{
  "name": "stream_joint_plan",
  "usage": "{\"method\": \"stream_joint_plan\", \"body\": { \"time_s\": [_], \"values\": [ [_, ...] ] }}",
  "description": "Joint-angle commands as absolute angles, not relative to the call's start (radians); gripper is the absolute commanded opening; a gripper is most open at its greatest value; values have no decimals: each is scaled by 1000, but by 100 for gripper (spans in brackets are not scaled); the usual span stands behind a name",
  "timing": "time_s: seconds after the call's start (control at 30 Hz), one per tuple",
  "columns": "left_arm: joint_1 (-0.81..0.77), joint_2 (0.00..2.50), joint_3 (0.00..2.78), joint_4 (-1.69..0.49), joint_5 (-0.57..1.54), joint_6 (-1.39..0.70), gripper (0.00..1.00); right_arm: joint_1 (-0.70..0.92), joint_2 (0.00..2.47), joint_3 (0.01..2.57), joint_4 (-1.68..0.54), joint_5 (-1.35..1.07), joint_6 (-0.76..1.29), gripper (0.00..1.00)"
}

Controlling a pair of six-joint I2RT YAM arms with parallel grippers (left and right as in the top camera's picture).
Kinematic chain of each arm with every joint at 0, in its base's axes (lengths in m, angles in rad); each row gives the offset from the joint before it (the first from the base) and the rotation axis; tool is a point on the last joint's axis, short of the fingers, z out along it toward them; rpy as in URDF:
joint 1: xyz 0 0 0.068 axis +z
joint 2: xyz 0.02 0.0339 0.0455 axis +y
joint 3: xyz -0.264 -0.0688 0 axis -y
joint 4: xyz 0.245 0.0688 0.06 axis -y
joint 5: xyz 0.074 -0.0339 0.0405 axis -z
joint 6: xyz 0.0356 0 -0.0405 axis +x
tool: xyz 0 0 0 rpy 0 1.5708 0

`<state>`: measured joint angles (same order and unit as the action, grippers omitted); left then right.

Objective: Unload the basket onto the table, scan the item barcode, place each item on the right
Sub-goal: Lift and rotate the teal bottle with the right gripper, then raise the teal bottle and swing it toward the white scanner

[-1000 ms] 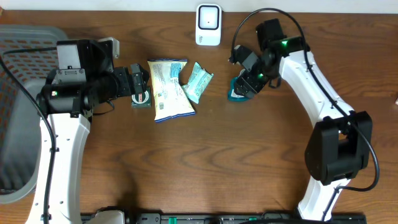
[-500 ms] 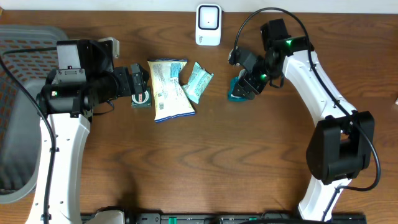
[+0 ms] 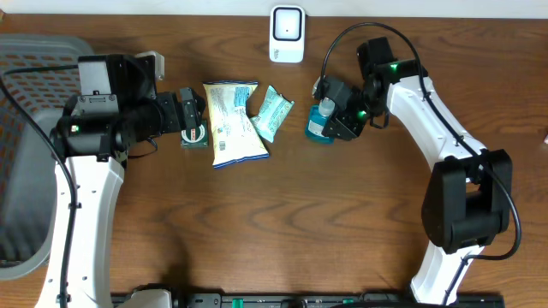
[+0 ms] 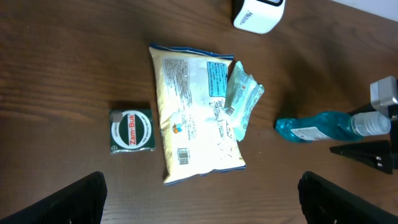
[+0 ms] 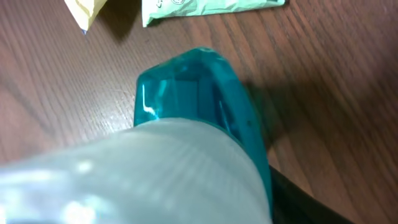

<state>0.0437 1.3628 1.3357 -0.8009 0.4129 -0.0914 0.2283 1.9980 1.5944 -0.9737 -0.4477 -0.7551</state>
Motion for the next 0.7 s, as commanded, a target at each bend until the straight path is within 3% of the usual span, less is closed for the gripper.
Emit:
{"method": "stream_joint_plan", "body": {
  "time_s": [0.0, 0.43, 0.57, 0.67],
  "values": [
    [43, 1365, 1337, -801, 406, -75, 98, 229, 1998, 1589, -964, -490, -747, 48],
    [43, 1365, 1337, -801, 406, -75, 98, 228, 1996, 1591, -870, -533, -554, 50],
    [43, 1365, 1337, -801, 406, -75, 98, 228, 1996, 1591, -870, -570, -554, 44],
    [43, 1365, 1337, -801, 406, -75, 98, 228, 1996, 1591, -870, -584, -553, 33]
  ]
}}
